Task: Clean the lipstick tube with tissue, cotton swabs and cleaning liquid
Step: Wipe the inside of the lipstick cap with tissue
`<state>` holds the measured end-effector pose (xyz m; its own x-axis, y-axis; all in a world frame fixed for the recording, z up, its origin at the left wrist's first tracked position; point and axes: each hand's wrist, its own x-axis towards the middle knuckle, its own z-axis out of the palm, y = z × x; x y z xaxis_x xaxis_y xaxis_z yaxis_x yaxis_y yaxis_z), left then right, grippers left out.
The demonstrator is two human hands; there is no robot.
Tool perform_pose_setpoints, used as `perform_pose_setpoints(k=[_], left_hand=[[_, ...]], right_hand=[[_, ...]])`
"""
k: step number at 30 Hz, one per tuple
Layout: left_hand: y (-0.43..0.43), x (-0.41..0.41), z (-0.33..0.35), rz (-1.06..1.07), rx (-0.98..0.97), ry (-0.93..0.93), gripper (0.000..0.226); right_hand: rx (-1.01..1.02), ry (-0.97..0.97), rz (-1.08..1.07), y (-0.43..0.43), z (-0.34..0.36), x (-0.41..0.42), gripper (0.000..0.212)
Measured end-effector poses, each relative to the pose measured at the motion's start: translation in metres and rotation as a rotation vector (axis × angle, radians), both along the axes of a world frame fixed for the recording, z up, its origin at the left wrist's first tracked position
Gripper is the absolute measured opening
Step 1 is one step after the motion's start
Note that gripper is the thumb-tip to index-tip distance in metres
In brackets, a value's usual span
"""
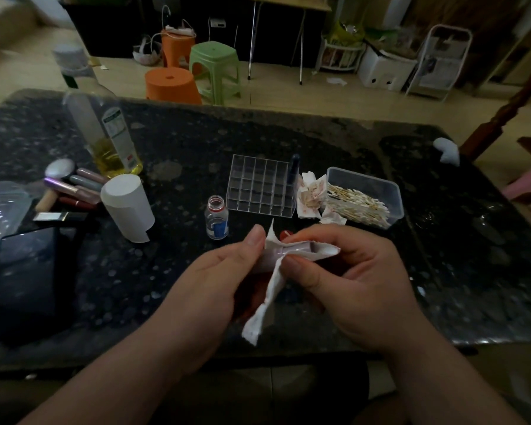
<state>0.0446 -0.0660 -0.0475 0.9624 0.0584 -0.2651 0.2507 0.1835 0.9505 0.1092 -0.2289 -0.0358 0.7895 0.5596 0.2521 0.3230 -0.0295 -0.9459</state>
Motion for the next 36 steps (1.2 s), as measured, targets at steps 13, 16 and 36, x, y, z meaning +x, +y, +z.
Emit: perform_pose_setpoints(k=[13,16,36], left_hand=[[0.005,-0.001,0.008,-0.092,0.013,0.116,0.059],[0.012,0.0,0.0,-0.1,-0.009,0.012,0.036],[0.004,0.001,-0.005,0.097,0.0,0.097,0.05]], right_hand=[[0.001,0.01,-0.005,-0.005,0.0,0.001,0.017],[-0.002,-0.031,-0.015,-0.005,0.0,0.003,0.021],[-0.234,-0.483,-0.212,0.013,-0.018,0.007,0.031]])
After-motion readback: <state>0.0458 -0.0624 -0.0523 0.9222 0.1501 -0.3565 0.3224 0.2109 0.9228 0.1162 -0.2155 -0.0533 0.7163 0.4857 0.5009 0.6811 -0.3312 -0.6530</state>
